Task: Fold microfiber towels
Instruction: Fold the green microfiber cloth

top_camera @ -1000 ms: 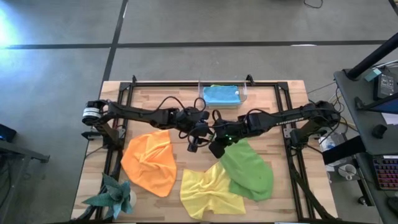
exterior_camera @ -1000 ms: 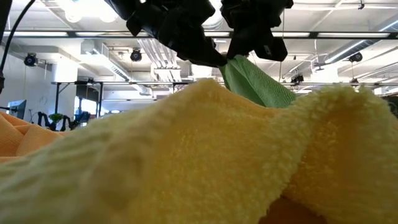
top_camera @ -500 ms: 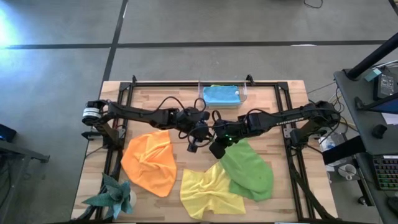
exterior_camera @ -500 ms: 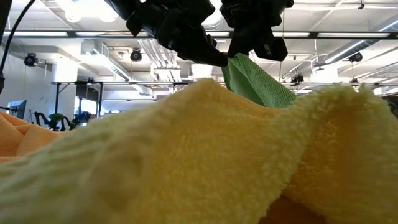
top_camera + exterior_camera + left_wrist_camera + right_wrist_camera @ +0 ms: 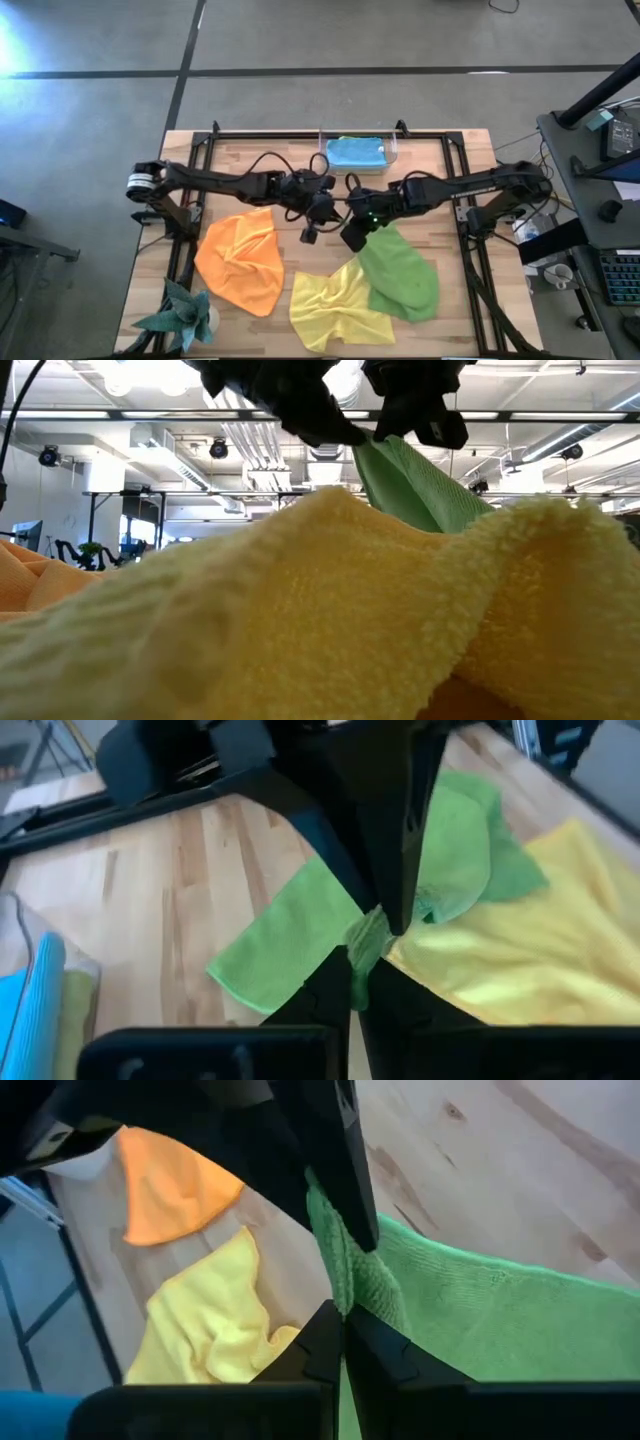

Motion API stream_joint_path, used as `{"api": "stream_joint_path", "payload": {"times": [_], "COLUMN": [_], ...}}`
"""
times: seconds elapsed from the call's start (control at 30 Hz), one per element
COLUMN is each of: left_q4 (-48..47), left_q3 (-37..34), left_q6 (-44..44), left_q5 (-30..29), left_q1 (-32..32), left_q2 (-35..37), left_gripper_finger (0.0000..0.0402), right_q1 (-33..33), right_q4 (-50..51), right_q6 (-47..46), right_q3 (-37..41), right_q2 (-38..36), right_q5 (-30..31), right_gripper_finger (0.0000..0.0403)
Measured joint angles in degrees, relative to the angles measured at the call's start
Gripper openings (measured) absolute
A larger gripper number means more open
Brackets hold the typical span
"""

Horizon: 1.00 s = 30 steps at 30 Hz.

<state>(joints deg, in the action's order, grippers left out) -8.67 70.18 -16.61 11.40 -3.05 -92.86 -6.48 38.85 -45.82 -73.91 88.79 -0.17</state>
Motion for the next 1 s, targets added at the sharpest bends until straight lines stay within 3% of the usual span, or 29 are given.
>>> {"api": "stream_joint_path", "payload": {"times": [0.27, 0.63, 0.87, 1.0], "left_q4": [-14.0, -21.6, -25.6, -30.2], "left_q3": [9.9, 20.8, 23.0, 22.6], "left_q6": [1.1, 1.2, -0.7, -0.8], "left_q5": [-5.3, -8.0, -15.0, -18.4], "left_q1": [0.0, -0.2, -0.3, -0.3], "left_q2": [0.2, 0.2, 0.3, 0.3], "left_gripper_finger": [0.0000, 0.0000, 0.0000, 0.0000], "right_q1": [0.1, 0.3, -1.9, -5.5], "right_q4": [0.5, 7.9, 7.7, 7.6], "right_q6": [0.0, -1.2, -0.2, 0.6], "right_q3": [0.0, 0.0, 0.0, 0.2], "right_q2": [-5.5, -7.9, -7.9, -7.7], "right_q5": [0.9, 6.2, 1.2, 1.8], "right_gripper_finger": [0.0019, 0.0102, 0.0115, 0.0108]}}
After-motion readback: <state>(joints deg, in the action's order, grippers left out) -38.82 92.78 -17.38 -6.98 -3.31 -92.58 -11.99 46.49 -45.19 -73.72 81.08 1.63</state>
